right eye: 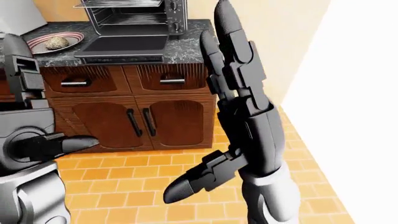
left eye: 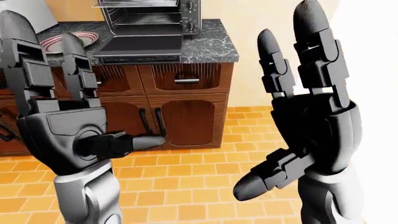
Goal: Place the bread on the top rack of the toaster oven.
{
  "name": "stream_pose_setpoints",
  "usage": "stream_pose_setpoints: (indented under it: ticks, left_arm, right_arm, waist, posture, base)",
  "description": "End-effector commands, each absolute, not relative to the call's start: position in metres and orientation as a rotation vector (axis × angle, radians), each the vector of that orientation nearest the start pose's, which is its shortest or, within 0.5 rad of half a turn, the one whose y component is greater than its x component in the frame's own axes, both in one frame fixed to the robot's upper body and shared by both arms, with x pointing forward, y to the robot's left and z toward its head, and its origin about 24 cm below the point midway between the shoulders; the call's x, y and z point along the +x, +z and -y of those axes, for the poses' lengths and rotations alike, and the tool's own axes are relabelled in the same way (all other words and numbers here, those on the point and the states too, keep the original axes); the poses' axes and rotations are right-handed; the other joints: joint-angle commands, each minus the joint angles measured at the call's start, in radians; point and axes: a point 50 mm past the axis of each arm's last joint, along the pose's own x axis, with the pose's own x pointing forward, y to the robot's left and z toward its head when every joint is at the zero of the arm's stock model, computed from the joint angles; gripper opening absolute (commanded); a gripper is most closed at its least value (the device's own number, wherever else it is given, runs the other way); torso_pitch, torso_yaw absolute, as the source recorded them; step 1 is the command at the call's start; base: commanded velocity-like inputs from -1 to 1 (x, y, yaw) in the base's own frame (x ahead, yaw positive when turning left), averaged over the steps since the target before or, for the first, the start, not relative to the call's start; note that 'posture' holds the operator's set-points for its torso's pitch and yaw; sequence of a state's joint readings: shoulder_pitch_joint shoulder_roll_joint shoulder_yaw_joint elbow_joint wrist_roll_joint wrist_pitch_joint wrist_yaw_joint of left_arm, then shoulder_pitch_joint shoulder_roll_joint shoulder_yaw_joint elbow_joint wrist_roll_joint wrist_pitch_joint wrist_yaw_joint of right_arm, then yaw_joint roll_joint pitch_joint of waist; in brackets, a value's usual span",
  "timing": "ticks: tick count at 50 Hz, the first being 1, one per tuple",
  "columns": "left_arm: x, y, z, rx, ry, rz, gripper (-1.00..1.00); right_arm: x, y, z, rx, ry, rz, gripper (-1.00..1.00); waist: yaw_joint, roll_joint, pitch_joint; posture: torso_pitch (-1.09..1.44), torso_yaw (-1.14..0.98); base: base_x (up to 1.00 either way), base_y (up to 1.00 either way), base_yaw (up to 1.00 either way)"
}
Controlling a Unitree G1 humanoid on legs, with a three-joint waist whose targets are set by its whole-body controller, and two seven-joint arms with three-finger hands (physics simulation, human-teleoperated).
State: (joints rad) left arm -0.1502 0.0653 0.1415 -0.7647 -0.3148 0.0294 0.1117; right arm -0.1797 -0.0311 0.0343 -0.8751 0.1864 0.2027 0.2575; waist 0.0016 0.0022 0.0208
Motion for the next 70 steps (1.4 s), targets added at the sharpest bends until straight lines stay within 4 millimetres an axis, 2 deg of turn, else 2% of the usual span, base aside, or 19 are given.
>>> stream_pose_setpoints:
  ticks: [1,13,17,21,26,28,31,39,44,47,52,54,55,57,60,63,66,68,70]
  left_arm:
    - [0.1986,0.2405,-0.1743,-0.242,0.028,0.919,1.00]
    - [0.2021,0.2400,-0.1770,-0.235,0.042,0.922,1.00]
    - [0.2035,0.2399,-0.1780,-0.237,0.047,0.921,1.00]
    - [0.2038,0.2389,-0.1785,-0.238,0.050,0.919,1.00]
    - [0.2025,0.2395,-0.1788,-0.236,0.051,0.922,1.00]
    - [0.2025,0.2398,-0.1790,-0.236,0.052,0.922,1.00]
    - [0.2020,0.2390,-0.1789,-0.237,0.052,0.921,1.00]
    - [0.2023,0.2388,-0.1795,-0.237,0.055,0.922,1.00]
    - [0.2020,0.2384,-0.1793,-0.236,0.055,0.921,1.00]
    - [0.2026,0.2377,-0.1795,-0.236,0.055,0.918,1.00]
    - [0.2025,0.2375,-0.1786,-0.239,0.051,0.916,1.00]
    - [0.2026,0.2369,-0.1786,-0.238,0.051,0.915,1.00]
    - [0.2025,0.2371,-0.1786,-0.237,0.052,0.916,1.00]
    - [0.2039,0.2376,-0.1794,-0.236,0.055,0.917,1.00]
    - [0.2044,0.2379,-0.1785,-0.236,0.052,0.918,1.00]
    - [0.2051,0.2378,-0.1785,-0.235,0.051,0.918,1.00]
    - [0.2052,0.2378,-0.1790,-0.235,0.052,0.919,1.00]
    - [0.2050,0.2380,-0.1790,-0.236,0.052,0.919,1.00]
    - [0.2054,0.2374,-0.1787,-0.236,0.051,0.919,1.00]
  right_arm:
    - [0.1858,0.2497,0.1183,0.027,0.435,0.907,1.00]
    - [0.1890,0.2494,0.1166,-0.001,0.445,0.903,1.00]
    - [0.1889,0.2520,0.1176,-0.005,0.437,0.911,1.00]
    - [0.1902,0.2497,0.1174,-0.003,0.439,0.902,1.00]
    - [0.1889,0.2512,0.1171,-0.013,0.439,0.910,1.00]
    - [0.1889,0.2517,0.1171,-0.009,0.439,0.908,1.00]
    - [0.1882,0.2506,0.1169,-0.005,0.445,0.906,1.00]
    - [0.1880,0.2523,0.1176,-0.007,0.441,0.911,1.00]
    - [0.1882,0.2507,0.1180,-0.005,0.441,0.902,1.00]
    - [0.1887,0.2506,0.1180,-0.013,0.439,0.902,1.00]
    - [0.1887,0.2517,0.1183,-0.017,0.433,0.903,1.00]
    - [0.1888,0.2507,0.1177,-0.023,0.436,0.898,1.00]
    - [0.1883,0.2497,0.1172,-0.018,0.442,0.897,1.00]
    - [0.1880,0.2503,0.1179,-0.003,0.441,0.902,1.00]
    - [0.1888,0.2502,0.1180,-0.014,0.439,0.901,1.00]
    - [0.1904,0.2509,0.1187,-0.015,0.434,0.897,1.00]
    - [0.1902,0.2504,0.1177,-0.013,0.442,0.900,1.00]
    - [0.1897,0.2495,0.1164,-0.019,0.451,0.897,1.00]
    - [0.1897,0.2498,0.1168,-0.018,0.450,0.900,1.00]
  waist:
    - [0.000,0.002,-0.011]
    - [-0.026,-0.059,0.017]
    - [-0.045,0.137,0.006]
    - [-0.002,-0.048,0.063]
    - [0.011,-0.067,-0.008]
    - [0.008,-0.105,0.022]
    - [0.004,-0.105,0.015]
    - [-0.038,0.048,-0.004]
    - [-0.010,-0.060,0.049]
    - [-0.010,0.049,-0.010]
    - [-0.007,0.023,0.009]
    - [-0.011,-0.078,0.028]
    - [-0.021,-0.080,0.046]
    - [-0.020,-0.065,0.028]
    - [-0.027,0.053,0.001]
    - [-0.017,0.027,0.020]
    - [-0.037,-0.080,0.050]
    - [-0.024,-0.065,0.040]
    - [-0.027,0.036,0.004]
  posture:
    - [0.00,0.00]
    - [0.00,0.00]
    - [0.00,0.00]
    - [0.00,0.00]
    - [0.00,0.00]
    - [0.00,0.00]
    - [0.00,0.00]
    - [0.00,0.00]
    - [0.00,0.00]
    - [0.00,0.00]
    - [0.00,0.00]
    - [0.00,0.00]
    - [0.00,0.00]
    - [0.00,0.00]
    - [0.00,0.00]
    - [0.00,0.00]
    - [0.00,0.00]
    - [0.00,0.00]
    - [0.00,0.00]
  base:
    - [0.00,0.00,0.00]
    - [0.00,0.49,0.00]
    - [0.00,0.13,0.00]
    - [0.00,0.75,0.00]
    - [0.00,0.12,0.00]
    - [0.00,1.00,0.00]
    - [0.00,0.67,0.00]
    - [0.00,0.00,0.00]
    - [0.00,0.59,0.00]
    - [0.00,0.00,0.00]
    - [0.00,0.13,0.00]
    - [0.00,1.00,0.00]
    - [0.00,1.00,0.00]
    - [0.00,0.34,0.00]
    - [0.00,0.00,0.00]
    - [0.00,0.45,0.00]
    - [0.00,1.00,0.00]
    - [0.00,0.42,0.00]
    - [0.00,0.00,0.00]
